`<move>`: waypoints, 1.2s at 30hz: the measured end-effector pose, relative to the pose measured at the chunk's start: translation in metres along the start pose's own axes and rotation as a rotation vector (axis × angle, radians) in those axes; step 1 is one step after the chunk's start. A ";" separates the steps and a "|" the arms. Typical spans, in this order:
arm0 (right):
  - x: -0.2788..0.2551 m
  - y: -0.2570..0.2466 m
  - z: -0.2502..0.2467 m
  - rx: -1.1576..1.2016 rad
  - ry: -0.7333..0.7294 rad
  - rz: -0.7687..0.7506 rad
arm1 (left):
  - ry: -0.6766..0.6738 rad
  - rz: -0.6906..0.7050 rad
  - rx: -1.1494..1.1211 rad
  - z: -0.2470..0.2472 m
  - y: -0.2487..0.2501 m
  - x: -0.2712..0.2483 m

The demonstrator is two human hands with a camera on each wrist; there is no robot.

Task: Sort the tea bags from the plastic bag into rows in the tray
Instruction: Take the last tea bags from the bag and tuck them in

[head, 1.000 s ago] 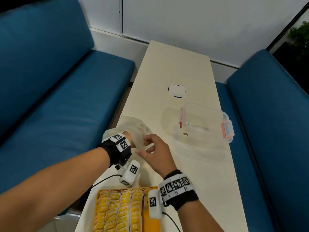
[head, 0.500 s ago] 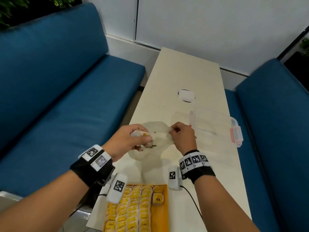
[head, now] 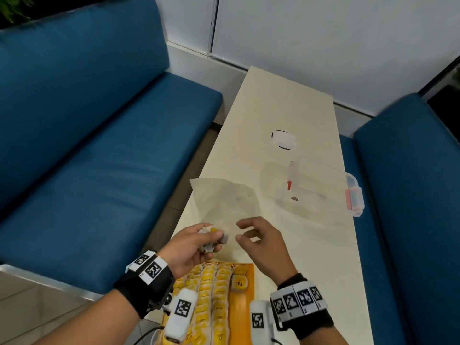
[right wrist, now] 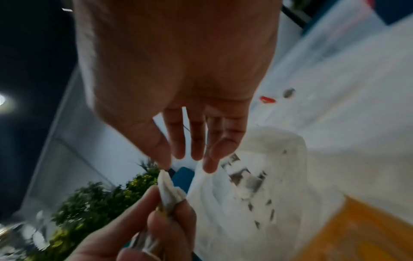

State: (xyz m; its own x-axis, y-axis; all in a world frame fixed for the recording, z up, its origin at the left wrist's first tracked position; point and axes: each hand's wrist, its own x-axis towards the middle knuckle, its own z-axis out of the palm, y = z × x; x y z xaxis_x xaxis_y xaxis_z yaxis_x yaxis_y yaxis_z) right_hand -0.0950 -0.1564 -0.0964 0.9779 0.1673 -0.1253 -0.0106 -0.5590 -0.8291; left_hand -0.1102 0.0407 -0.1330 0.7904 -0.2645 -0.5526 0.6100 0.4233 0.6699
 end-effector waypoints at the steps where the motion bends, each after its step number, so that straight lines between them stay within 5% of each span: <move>1: 0.001 0.004 0.002 -0.027 -0.013 0.064 | 0.008 -0.008 0.019 -0.002 -0.002 0.000; 7: 0.016 0.014 0.007 -0.648 0.112 0.083 | 0.057 -0.018 0.236 -0.004 0.000 0.005; 10: 0.033 0.012 0.009 -0.766 -0.052 0.174 | 0.065 0.004 0.176 -0.004 0.008 0.007; 13: 0.055 0.006 0.008 -0.735 -0.101 0.118 | 0.079 -0.022 0.060 -0.007 0.017 0.008; 17: 0.087 -0.018 -0.010 -0.473 0.062 0.119 | 0.093 -0.003 0.054 -0.012 0.029 0.008; 23: 0.105 -0.030 -0.017 -0.389 0.014 0.108 | 0.052 0.032 0.049 -0.009 0.046 0.007; 26: 0.105 -0.031 -0.011 -0.377 -0.015 0.100 | 0.098 0.128 0.316 0.009 0.047 0.018; 29: 0.100 -0.029 -0.004 -0.361 -0.046 0.102 | 0.152 0.258 0.909 0.026 0.044 0.047; 32: 0.096 -0.024 0.000 -0.361 -0.075 0.090 | 0.122 0.226 1.439 0.034 0.037 0.085; 36: 0.092 -0.019 0.001 -0.374 -0.085 0.073 | 0.031 0.133 1.726 0.033 0.029 0.125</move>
State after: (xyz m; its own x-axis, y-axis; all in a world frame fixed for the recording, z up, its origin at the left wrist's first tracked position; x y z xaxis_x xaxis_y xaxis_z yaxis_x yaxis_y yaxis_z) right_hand -0.0053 -0.1296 -0.0932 0.9564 0.1739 -0.2345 0.0123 -0.8266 -0.5627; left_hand 0.0079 -0.0089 -0.1660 0.8476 -0.2831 -0.4488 -0.0848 -0.9072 0.4121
